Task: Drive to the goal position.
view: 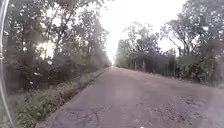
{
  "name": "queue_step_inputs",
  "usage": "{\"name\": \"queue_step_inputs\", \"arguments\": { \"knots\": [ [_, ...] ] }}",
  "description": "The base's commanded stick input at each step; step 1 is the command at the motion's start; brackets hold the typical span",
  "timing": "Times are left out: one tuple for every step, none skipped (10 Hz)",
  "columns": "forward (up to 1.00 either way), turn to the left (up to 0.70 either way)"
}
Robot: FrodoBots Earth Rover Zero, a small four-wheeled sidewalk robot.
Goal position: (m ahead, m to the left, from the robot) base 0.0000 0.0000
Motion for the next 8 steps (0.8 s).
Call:
{"name": "queue_step_inputs", "arguments": {
  "knots": [
    [0.10, 0.01],
    [0.10, 0.01],
    [0.10, 0.01],
    [0.10, 0.01],
    [0.10, 0.01],
    [0.10, 0.01],
    [0.10, 0.01],
    [0.10, 0.01]
  ]
}}
